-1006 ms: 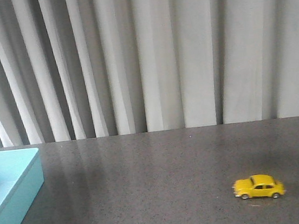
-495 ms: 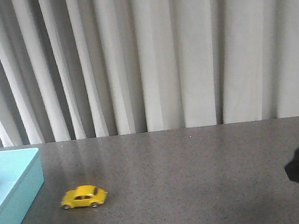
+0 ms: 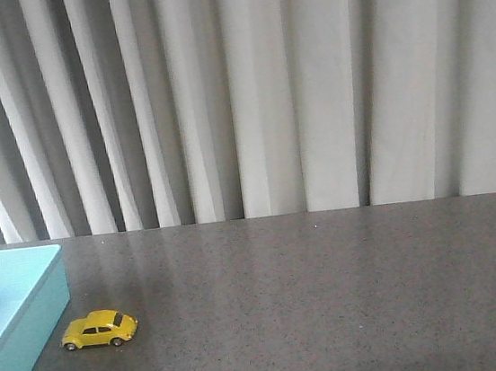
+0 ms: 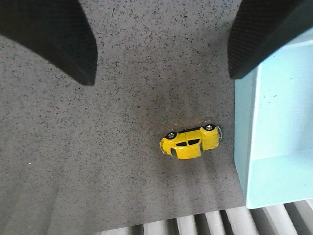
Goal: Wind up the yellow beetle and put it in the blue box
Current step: 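Lower the left gripper over the yellow car beside the box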
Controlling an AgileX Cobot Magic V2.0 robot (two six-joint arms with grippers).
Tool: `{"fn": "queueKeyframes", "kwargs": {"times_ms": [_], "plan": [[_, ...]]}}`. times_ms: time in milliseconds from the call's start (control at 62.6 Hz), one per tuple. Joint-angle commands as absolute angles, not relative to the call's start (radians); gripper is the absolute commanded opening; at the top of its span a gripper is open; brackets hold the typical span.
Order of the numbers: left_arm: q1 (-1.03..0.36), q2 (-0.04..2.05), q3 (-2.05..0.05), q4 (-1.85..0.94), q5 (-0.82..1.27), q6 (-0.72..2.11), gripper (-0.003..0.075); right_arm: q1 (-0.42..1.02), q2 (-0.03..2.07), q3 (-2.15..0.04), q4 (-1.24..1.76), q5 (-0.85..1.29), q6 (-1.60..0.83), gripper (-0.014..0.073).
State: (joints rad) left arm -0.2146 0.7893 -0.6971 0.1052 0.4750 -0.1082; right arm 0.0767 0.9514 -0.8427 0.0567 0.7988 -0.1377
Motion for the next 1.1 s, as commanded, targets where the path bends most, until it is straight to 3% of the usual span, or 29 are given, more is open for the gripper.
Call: {"fn": "queueKeyframes", "kwargs": {"times_ms": [0, 607, 1086], "plan": [[-0.221, 0.789, -0.731, 0.099, 0.409, -0.109, 0.0537, 0.075, 0.934, -0.867, 0.052, 0.727, -0.132, 0.0547], [-0.221, 0.789, -0.731, 0.099, 0.408, -0.109, 0.0537, 0.075, 0.934, -0.867, 0.054, 0.746, -0.133, 0.0547], [-0.221, 0.811, -0.758, 0.111, 0.190, -0.064, 0.0534, 0.075, 0.934, -0.867, 0.056, 0.746, -0.133, 0.0547]]}}
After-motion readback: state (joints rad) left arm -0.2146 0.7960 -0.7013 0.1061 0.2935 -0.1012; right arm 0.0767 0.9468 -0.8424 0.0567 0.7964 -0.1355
